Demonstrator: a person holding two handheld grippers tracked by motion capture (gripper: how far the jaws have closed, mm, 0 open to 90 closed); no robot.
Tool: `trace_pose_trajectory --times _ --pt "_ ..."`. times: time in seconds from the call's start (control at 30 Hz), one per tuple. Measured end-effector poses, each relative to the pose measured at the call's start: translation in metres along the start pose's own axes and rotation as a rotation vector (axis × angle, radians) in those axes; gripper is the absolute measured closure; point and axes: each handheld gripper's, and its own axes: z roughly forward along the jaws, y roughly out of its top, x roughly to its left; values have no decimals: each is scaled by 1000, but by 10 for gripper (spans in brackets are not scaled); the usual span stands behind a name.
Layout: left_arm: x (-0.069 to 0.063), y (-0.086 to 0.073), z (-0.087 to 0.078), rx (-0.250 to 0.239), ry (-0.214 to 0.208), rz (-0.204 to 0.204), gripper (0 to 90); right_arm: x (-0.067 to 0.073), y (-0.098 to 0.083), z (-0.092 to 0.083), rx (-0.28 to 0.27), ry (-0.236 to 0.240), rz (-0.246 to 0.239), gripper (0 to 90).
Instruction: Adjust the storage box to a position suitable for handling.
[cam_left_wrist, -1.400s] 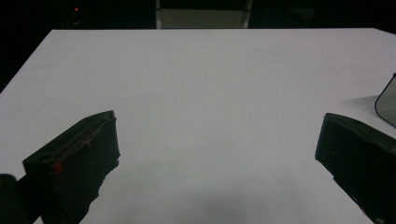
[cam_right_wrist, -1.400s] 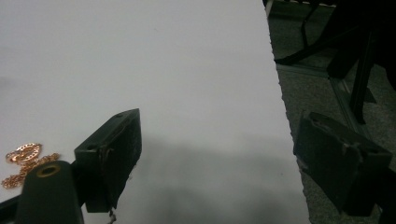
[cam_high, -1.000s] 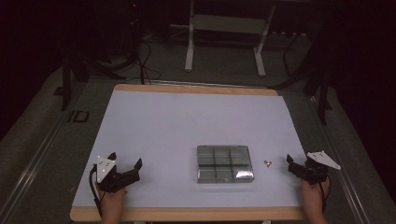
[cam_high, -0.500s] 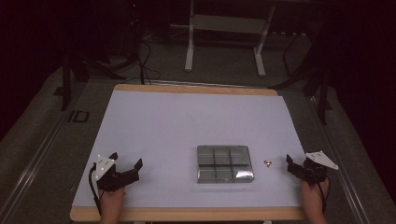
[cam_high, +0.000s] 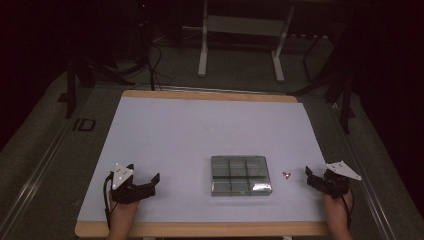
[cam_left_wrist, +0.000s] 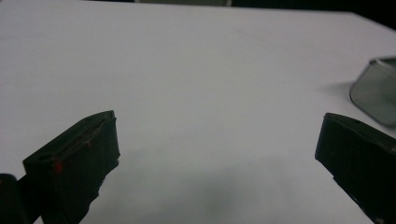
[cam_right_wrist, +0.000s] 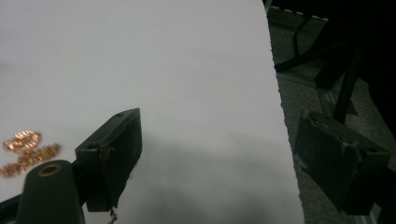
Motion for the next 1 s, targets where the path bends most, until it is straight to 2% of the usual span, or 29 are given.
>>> trace_pose_trajectory --times 0.13,0.23,0.33,0.37,0.43,0.6,0.73,0.83,0.9,1.0 --pt "-11 5 5 15 -62 24 2 -2 3 -2 1 32 3 157" --pt "-16 8 8 25 -102 41 2 -2 6 -6 -14 53 -13 157" --pt "-21 11 11 19 -140 40 1 -2 12 -10 -26 110 -4 168" --pt "-21 11 11 19 -140 40 1 -2 12 -10 -26 110 -4 168" --pt "-24 15 13 14 -162 41 1 -1 17 -14 -29 138 4 137" --pt "-30 20 17 12 -196 49 2 3 27 -22 -43 191 -2 127" --pt "-37 25 21 21 -236 68 1 10 36 -24 -61 266 -10 124" --pt "-44 27 23 32 -256 95 1 17 41 -25 -93 265 -15 124" --pt "-48 29 25 41 -273 111 1 22 43 -25 -93 303 -23 119" --pt "-53 33 28 40 -292 117 2 28 45 -26 -97 393 -51 119"
